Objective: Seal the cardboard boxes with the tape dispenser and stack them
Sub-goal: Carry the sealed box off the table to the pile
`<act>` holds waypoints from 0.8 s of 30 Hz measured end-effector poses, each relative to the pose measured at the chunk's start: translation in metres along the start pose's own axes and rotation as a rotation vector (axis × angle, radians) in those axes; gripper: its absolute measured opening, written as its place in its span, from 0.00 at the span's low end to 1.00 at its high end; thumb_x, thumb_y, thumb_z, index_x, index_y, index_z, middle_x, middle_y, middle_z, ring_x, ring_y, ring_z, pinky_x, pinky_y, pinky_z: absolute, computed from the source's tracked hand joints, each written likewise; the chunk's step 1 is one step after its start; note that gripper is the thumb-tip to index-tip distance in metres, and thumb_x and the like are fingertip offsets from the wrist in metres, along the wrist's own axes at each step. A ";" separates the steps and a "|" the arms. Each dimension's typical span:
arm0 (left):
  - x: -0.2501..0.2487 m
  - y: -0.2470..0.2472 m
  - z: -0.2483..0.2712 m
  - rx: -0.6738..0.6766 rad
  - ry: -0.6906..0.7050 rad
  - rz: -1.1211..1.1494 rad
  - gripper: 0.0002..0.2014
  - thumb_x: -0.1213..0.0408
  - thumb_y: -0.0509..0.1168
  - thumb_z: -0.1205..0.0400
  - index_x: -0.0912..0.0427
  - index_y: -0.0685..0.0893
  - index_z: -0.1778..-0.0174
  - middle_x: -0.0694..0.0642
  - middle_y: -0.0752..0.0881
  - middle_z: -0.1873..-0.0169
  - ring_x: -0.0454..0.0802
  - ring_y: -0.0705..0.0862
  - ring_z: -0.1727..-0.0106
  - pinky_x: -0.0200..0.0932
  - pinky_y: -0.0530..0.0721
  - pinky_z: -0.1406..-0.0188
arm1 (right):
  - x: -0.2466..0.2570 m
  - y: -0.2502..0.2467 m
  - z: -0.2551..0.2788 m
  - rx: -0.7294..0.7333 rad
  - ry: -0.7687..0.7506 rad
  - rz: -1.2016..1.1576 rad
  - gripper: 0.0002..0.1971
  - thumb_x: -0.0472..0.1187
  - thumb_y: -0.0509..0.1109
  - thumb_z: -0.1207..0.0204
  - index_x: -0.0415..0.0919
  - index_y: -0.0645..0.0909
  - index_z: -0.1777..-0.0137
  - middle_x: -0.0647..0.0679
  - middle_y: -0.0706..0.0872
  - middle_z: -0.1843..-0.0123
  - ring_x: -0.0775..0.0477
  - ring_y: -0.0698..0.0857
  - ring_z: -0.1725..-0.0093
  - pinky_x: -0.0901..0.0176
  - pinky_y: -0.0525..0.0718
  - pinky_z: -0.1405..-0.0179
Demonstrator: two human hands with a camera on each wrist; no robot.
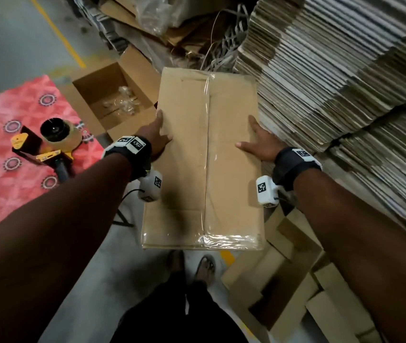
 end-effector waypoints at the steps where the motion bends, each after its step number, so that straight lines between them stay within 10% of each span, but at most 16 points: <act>1: 0.004 0.009 -0.011 0.012 -0.012 -0.001 0.42 0.51 0.61 0.14 0.47 0.36 0.15 0.64 0.70 0.22 0.66 0.74 0.27 0.52 0.71 0.28 | -0.009 0.007 -0.012 0.008 0.004 0.003 0.51 0.58 0.75 0.24 0.59 0.42 0.12 0.49 0.65 0.14 0.43 0.70 0.19 0.53 0.69 0.22; 8: 0.036 0.096 -0.099 0.071 -0.048 0.064 0.43 0.53 0.62 0.15 0.44 0.35 0.16 0.59 0.72 0.23 0.63 0.79 0.32 0.49 0.76 0.35 | -0.082 0.069 -0.095 0.020 0.011 -0.064 0.49 0.50 0.74 0.21 0.52 0.42 0.11 0.51 0.54 0.11 0.48 0.58 0.14 0.62 0.56 0.21; 15: 0.089 0.215 -0.204 0.130 -0.135 0.098 0.40 0.54 0.60 0.14 0.37 0.37 0.17 0.70 0.83 0.40 0.60 0.81 0.64 0.48 0.75 0.60 | -0.186 0.155 -0.192 0.023 0.077 -0.093 0.49 0.50 0.75 0.21 0.55 0.43 0.11 0.53 0.55 0.12 0.54 0.56 0.14 0.66 0.53 0.23; 24: 0.162 0.347 -0.317 0.125 -0.178 0.081 0.43 0.53 0.63 0.15 0.40 0.36 0.16 0.71 0.84 0.40 0.70 0.83 0.41 0.49 0.77 0.47 | -0.297 0.276 -0.311 0.043 0.123 -0.167 0.49 0.50 0.77 0.23 0.60 0.46 0.12 0.54 0.62 0.13 0.54 0.64 0.16 0.65 0.61 0.20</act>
Point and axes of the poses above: each hand's wrist, its own z-axis away from the middle knuckle, its own y-axis out of the palm, x = y × z, the point moved 10 cm from there along -z, towards the middle knuckle
